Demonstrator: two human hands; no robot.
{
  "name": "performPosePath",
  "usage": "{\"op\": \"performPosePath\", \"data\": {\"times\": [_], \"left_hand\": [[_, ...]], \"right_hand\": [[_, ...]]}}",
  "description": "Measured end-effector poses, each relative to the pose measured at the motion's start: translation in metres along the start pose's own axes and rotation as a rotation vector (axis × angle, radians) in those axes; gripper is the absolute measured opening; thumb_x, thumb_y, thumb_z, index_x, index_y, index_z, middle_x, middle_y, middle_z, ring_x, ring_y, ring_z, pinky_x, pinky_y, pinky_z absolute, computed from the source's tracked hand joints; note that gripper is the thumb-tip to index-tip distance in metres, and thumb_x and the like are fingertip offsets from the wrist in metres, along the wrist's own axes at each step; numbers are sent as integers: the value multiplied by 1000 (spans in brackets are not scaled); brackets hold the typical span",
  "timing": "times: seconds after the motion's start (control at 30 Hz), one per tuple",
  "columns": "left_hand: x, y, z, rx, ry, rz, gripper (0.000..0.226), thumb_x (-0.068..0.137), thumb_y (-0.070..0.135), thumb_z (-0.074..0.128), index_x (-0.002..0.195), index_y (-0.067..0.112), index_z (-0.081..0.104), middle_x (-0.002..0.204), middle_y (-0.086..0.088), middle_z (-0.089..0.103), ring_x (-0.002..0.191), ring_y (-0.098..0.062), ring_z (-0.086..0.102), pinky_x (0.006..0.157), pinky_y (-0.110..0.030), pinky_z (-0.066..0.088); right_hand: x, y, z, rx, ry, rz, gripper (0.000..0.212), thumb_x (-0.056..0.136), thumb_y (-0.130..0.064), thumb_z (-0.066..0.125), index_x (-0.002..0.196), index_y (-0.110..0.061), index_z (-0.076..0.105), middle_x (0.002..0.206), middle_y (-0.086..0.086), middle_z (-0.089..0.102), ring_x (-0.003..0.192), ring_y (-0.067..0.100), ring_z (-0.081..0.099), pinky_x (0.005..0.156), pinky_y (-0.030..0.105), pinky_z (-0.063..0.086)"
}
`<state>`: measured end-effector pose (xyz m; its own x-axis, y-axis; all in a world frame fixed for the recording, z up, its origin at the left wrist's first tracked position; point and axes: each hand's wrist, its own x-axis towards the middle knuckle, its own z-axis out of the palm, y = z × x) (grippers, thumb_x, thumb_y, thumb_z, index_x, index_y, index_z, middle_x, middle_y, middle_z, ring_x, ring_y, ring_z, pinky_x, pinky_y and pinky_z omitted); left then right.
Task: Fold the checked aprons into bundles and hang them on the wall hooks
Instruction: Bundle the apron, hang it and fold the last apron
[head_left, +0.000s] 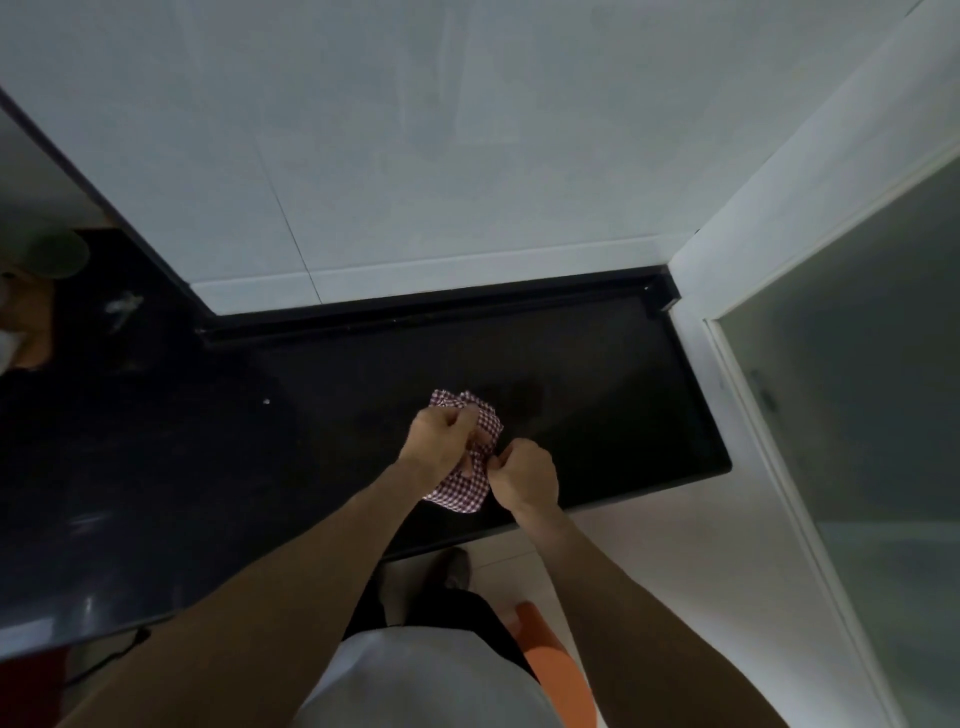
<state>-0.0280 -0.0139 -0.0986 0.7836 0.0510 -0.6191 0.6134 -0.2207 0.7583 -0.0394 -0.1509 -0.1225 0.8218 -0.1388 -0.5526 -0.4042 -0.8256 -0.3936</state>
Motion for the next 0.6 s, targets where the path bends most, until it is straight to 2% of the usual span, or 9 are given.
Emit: {"op": "performPosePath", "data": {"times": [0.03,0.1,0.2,0.27,0.33,0.4,0.47,0.53,0.6], "left_hand": [[1,0,2,67,-40,29,37,105,29,45,89,4,66,79,-10,69,53,-10,56,62,-19,47],[4,1,3,224,-104,105,27,107,21,39,97,4,56,79,-2,56,61,-7,50,57,-12,39],[7,-1,1,350,-156,181,23,107,18,37,105,3,55,84,-3,53,67,-8,48,60,-21,38],[8,-2,-2,447,-191,220,20,106,18,41,104,9,59,89,-1,57,73,-9,52,61,-19,37],[8,0,-2,534,-259,245,22,105,18,43,110,13,63,99,1,60,87,-12,57,68,-17,35],[8,7,-2,639,-381,215,29,104,16,43,124,16,64,112,0,60,102,-15,57,79,-20,36],[7,13,-1,672,-496,144,37,99,10,48,133,20,59,123,-3,60,111,-19,57,86,-25,38],[6,19,-1,633,-560,86,40,94,12,55,134,20,58,126,-4,60,114,-20,57,89,-28,40],[6,22,-1,645,-567,88,30,97,22,56,126,15,63,122,-2,62,111,-18,56,94,-30,39]], "right_hand": [[-1,1,0,-13,-10,7,18,97,-32,60,92,-14,60,77,-4,55,67,12,52,56,25,35],[-2,4,0,-44,-52,12,25,99,-39,56,90,-16,56,81,-2,58,69,13,55,61,27,40],[-1,8,-12,-57,-162,-65,35,100,-46,52,86,-15,56,83,3,62,77,20,61,68,31,44],[-4,6,-29,-34,-317,-158,30,100,-42,54,97,-14,62,93,4,65,85,18,64,74,30,47],[-5,1,-47,-103,-429,-258,25,101,-35,55,115,-17,65,107,1,67,97,15,64,84,29,49],[-3,-6,-62,-196,-442,-333,26,102,-30,54,122,-19,66,111,0,68,97,12,63,87,29,50],[0,-14,-72,-281,-434,-390,22,101,-27,55,117,-21,69,108,-1,68,89,8,61,80,26,47],[3,-21,-77,-303,-403,-443,20,99,-24,58,114,-22,71,109,-2,67,84,4,59,76,23,45],[4,-24,-77,-238,-337,-476,17,96,-22,62,111,-20,70,107,-3,67,84,6,61,75,22,48]]}}
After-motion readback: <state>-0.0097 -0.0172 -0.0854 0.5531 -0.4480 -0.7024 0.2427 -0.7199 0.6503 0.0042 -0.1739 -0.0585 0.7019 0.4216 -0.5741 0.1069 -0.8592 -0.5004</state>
